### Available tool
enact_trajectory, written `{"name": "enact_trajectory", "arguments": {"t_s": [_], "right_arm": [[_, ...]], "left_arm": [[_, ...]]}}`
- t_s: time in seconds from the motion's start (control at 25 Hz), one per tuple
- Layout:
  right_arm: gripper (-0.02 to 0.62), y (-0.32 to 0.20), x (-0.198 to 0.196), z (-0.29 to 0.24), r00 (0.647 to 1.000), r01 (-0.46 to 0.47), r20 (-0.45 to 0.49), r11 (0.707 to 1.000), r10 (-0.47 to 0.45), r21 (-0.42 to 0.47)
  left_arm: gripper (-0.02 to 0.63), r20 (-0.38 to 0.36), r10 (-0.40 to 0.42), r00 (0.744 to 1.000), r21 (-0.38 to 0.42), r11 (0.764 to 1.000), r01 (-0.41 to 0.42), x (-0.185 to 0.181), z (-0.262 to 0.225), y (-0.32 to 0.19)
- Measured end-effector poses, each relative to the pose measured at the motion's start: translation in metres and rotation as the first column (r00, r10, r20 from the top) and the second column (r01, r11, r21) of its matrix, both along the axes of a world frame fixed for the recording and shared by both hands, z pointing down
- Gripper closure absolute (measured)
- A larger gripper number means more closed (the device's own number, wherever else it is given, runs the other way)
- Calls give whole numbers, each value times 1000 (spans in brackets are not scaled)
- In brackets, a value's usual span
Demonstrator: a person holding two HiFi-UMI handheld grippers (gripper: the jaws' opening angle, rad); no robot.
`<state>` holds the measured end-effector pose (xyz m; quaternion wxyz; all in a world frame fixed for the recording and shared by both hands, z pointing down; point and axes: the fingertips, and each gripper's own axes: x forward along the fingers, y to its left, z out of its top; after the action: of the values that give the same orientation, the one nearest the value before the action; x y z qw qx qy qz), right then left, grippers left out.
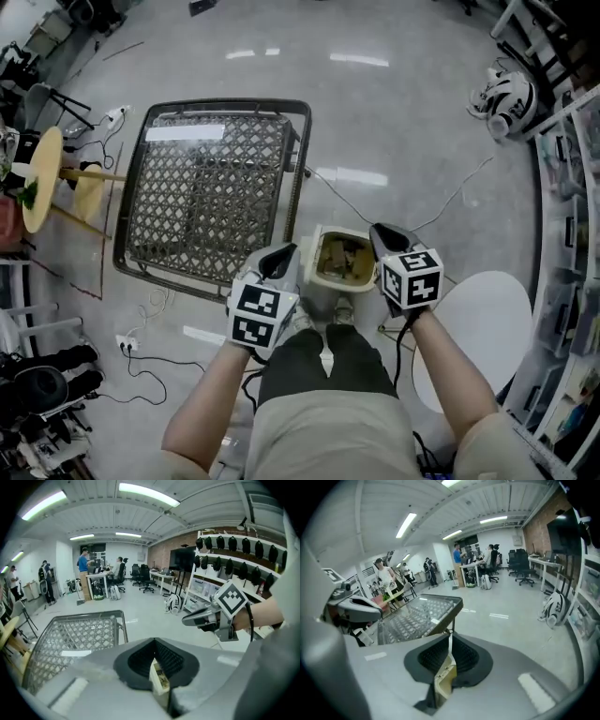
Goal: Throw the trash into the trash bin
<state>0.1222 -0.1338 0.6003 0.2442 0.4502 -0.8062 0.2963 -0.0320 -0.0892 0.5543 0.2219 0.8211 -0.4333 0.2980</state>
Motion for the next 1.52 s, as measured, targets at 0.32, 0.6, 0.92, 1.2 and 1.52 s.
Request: {"name": "enact_trajectory", "arguments": {"t_s": [0.32, 0.6, 0.92, 1.2, 1.52], "right_arm": [[575, -3, -13, -165, 996, 51, 60, 968, -68, 245], [591, 7, -18, -294, 987, 40, 121, 903, -102, 428], [591, 45, -38, -399, 971, 79, 137, 807, -195, 586], [592, 79, -69, -453, 953, 208, 9, 675, -304, 708], [592, 93, -103, -460, 922, 271, -16, 617, -386, 739]], "left_arm": [[603, -46, -47, 998, 180, 982, 54, -21, -118, -24], [603, -61, -44, 997, 361, 931, 63, -38, -222, -22], [603, -74, -61, 995, 552, 828, 92, -61, -329, 2], [603, -113, -101, 988, 616, 773, 149, -96, -366, 27], [603, -128, -165, 978, 654, 727, 208, -122, -380, 53]]}}
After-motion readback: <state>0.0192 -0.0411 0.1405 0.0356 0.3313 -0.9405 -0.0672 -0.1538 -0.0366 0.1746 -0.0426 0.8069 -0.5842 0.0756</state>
